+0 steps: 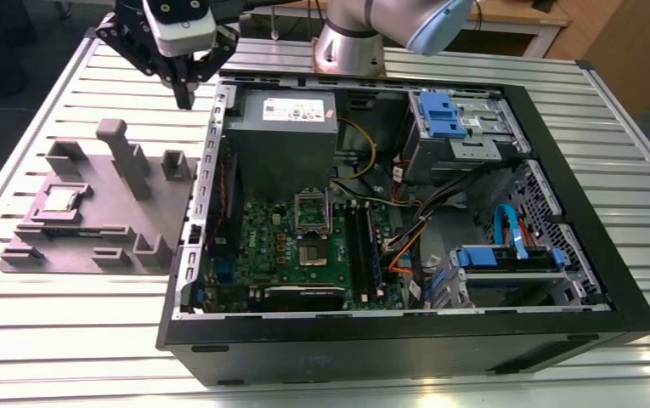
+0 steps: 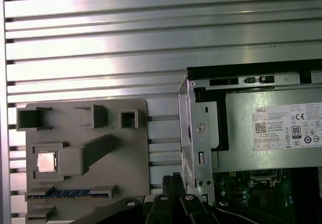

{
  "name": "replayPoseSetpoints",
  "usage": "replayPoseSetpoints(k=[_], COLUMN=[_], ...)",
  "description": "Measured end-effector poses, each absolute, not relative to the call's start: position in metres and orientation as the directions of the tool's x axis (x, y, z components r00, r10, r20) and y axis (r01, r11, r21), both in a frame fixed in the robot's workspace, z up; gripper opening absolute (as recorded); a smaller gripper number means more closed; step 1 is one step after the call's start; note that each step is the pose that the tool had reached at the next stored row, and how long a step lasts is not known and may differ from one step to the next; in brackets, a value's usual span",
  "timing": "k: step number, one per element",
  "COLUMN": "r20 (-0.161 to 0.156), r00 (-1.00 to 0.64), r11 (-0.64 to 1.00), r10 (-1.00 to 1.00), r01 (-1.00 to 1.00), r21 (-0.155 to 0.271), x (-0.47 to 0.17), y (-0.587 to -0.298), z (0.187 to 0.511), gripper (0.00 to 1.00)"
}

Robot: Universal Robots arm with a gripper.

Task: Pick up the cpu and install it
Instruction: 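Reach for the cpu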

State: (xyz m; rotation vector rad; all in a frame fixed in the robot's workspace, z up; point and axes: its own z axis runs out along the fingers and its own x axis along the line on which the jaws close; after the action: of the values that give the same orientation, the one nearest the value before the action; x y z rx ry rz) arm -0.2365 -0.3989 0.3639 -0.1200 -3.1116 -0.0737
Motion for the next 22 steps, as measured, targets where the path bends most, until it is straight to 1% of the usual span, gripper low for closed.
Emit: replayPoseSetpoints(k=[22], r20=[0.029], r00=[-0.997], r11=[0.996], r10=[0.076], r01=[0.078], r21=[0.047], x=[-0.247], y=[-0.399], z=[0.363], gripper=[0.11])
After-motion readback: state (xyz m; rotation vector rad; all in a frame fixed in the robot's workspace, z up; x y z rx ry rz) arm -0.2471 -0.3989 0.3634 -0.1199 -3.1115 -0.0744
